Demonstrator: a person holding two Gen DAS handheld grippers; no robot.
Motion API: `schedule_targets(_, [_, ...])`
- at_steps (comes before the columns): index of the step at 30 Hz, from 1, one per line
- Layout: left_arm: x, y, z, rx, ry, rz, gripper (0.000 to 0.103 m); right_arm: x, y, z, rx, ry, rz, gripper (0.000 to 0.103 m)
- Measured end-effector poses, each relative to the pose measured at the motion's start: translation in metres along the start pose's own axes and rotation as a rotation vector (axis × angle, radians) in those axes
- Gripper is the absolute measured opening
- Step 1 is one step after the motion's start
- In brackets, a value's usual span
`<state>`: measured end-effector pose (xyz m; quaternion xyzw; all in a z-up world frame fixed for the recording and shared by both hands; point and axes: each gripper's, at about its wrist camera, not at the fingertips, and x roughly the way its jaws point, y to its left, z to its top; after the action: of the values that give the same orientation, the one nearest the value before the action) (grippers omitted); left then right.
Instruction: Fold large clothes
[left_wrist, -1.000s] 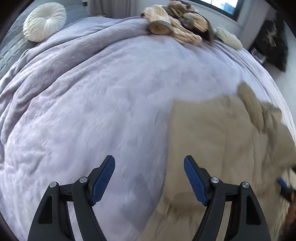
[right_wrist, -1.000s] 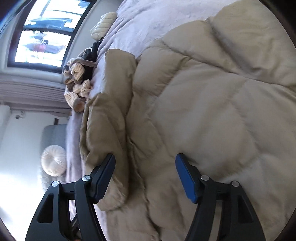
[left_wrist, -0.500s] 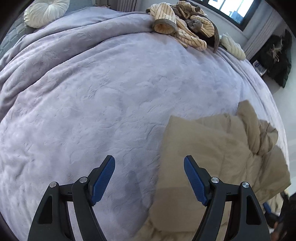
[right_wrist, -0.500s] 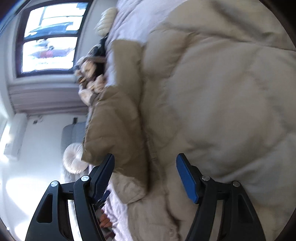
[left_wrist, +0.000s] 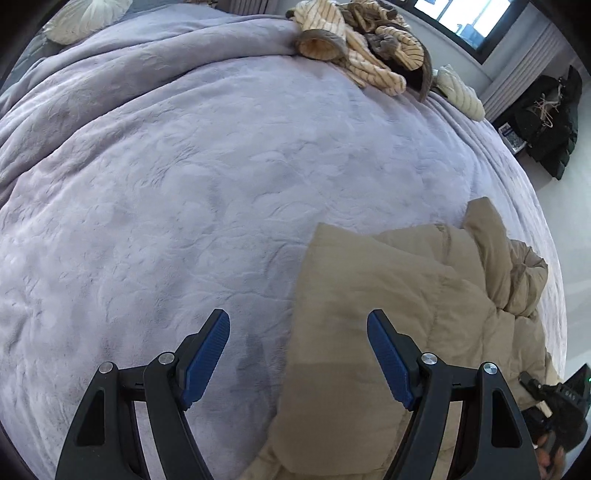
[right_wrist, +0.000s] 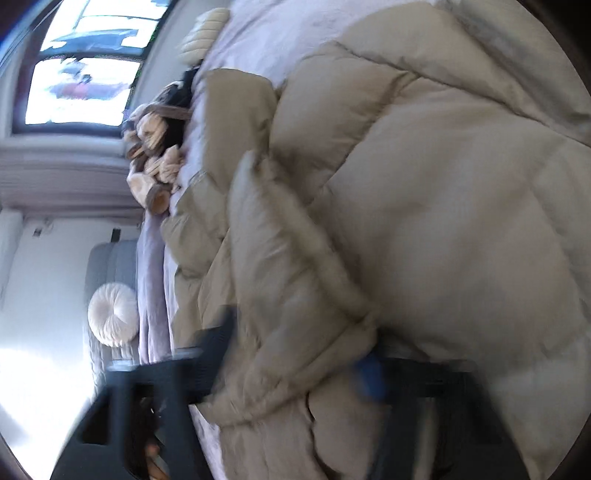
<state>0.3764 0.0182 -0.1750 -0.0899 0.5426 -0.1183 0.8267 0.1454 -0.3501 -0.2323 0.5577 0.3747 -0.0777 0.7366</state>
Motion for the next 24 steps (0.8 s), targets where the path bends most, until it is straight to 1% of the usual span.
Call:
schedule_targets(2, [0.0, -0.005, -0.002, 0.042, -0.008, 0.036, 0.078, -0.013, 0.016, -0.003, -0.075, -0.029, -0.032, 0.012])
schedule_targets(4, [0.007, -0.01, -0.006, 0.095, -0.011, 0.101, 0.078, -0.026, 0.024, -0.011, -0.151, -0.049, -0.072, 0.012])
schedule_targets(6, [0.016, -0.013, -0.01, 0.133, -0.01, 0.132, 0.078, -0.03, 0.018, -0.016, -0.177, -0.049, -0.122, 0.012])
schedule_targets(7, [0.024, -0.015, -0.013, 0.154, -0.009, 0.154, 0.078, -0.026, 0.01, -0.017, -0.17, -0.035, -0.16, 0.012])
schedule_targets(8, [0.03, -0.018, -0.016, 0.171, -0.011, 0.175, 0.078, -0.022, 0.001, -0.018, -0.151, -0.025, -0.172, 0.012])
schedule_targets(10, [0.036, -0.022, -0.019, 0.192, -0.019, 0.197, 0.078, -0.014, -0.012, -0.018, -0.138, -0.02, -0.174, 0.012])
schedule_targets(11, [0.038, -0.023, -0.02, 0.195, -0.021, 0.206, 0.078, -0.01, -0.013, -0.018, -0.162, -0.027, -0.183, 0.012])
schedule_targets(14, [0.043, -0.026, -0.022, 0.21, -0.027, 0.234, 0.078, -0.006, -0.004, -0.018, -0.252, -0.034, -0.227, 0.012])
schedule_targets(16, [0.044, -0.028, -0.021, 0.226, -0.026, 0.247, 0.078, -0.008, 0.001, -0.018, -0.288, -0.026, -0.249, 0.013])
schedule_targets(18, [0.041, -0.028, -0.02, 0.226, -0.024, 0.256, 0.078, -0.016, 0.005, -0.018, -0.311, -0.033, -0.286, 0.02])
schedule_targets(19, [0.039, -0.028, -0.018, 0.221, -0.023, 0.257, 0.078, -0.022, 0.008, -0.019, -0.331, -0.047, -0.321, 0.025])
schedule_targets(20, [0.037, -0.028, -0.017, 0.217, -0.024, 0.258, 0.078, -0.028, 0.012, -0.021, -0.359, -0.067, -0.374, 0.031])
schedule_targets(21, [0.033, -0.027, -0.016, 0.213, -0.028, 0.263, 0.078, -0.035, 0.018, -0.024, -0.405, -0.096, -0.461, 0.033])
schedule_targets(22, [0.027, -0.026, -0.016, 0.211, -0.031, 0.27, 0.078, -0.042, 0.023, -0.027, -0.45, -0.127, -0.551, 0.037])
schedule_targets(23, [0.024, -0.026, -0.015, 0.213, -0.033, 0.273, 0.078, -0.047, 0.026, -0.029, -0.474, -0.146, -0.602, 0.044])
schedule_targets(24, [0.017, -0.028, -0.016, 0.219, -0.035, 0.281, 0.078, -0.053, 0.027, -0.03, -0.482, -0.154, -0.625, 0.046])
